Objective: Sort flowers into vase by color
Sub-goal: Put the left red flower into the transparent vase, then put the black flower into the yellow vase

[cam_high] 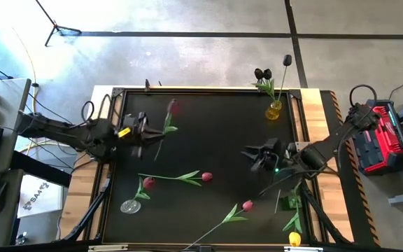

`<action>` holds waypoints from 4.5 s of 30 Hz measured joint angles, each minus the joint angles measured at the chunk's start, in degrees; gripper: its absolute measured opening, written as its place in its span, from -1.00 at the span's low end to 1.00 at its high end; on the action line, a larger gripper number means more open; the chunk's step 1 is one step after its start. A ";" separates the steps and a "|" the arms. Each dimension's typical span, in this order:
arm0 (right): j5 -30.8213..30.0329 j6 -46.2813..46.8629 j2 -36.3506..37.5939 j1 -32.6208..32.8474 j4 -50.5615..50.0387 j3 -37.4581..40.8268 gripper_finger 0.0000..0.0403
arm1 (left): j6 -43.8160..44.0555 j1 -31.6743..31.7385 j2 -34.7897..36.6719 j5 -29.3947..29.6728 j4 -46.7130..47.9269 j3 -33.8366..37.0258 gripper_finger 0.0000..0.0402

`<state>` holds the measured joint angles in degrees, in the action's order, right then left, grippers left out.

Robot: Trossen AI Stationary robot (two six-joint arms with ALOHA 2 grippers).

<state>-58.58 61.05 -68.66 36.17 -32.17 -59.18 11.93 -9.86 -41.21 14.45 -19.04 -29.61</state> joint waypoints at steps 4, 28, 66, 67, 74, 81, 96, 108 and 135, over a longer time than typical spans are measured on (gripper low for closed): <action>-0.36 1.92 0.00 0.02 -0.86 0.00 -0.32 | -3.12 -6.94 2.99 3.29 0.39 -0.02 -1.00; -1.87 13.92 -0.02 -3.20 -1.31 0.00 -0.32 | -7.29 -39.15 21.33 17.89 -4.91 13.93 -1.00; 5.61 27.07 -9.47 -12.57 2.56 0.00 -0.32 | -11.30 -57.08 4.29 14.79 -32.25 24.33 -1.00; 5.66 27.00 -10.08 -12.57 3.46 0.00 -0.32 | -12.14 -57.06 3.20 14.79 -33.64 24.33 -1.00; 5.70 23.25 -12.07 -12.37 11.71 0.00 -0.32 | -15.20 -57.08 -1.34 14.83 -37.27 24.33 -1.00; 5.02 14.86 -11.89 -12.35 19.19 0.00 -0.32 | -13.57 -57.08 -3.99 14.25 -37.97 24.33 -1.00; 4.98 15.22 -11.85 -12.46 19.59 0.00 -0.32 | -8.59 -57.67 -8.24 13.73 -37.26 24.33 -1.00; 6.65 15.46 -11.80 -12.40 21.23 0.00 -0.32 | 3.51 -57.67 -8.40 32.30 -36.70 24.33 -0.85; 5.27 14.98 -11.96 -5.96 21.98 0.00 -0.32 | 1.22 -60.49 -1.56 25.69 -40.97 23.20 -0.45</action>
<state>-53.31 76.03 -80.62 30.20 -10.19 -59.18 13.16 -70.35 -42.76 40.14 -60.01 -6.41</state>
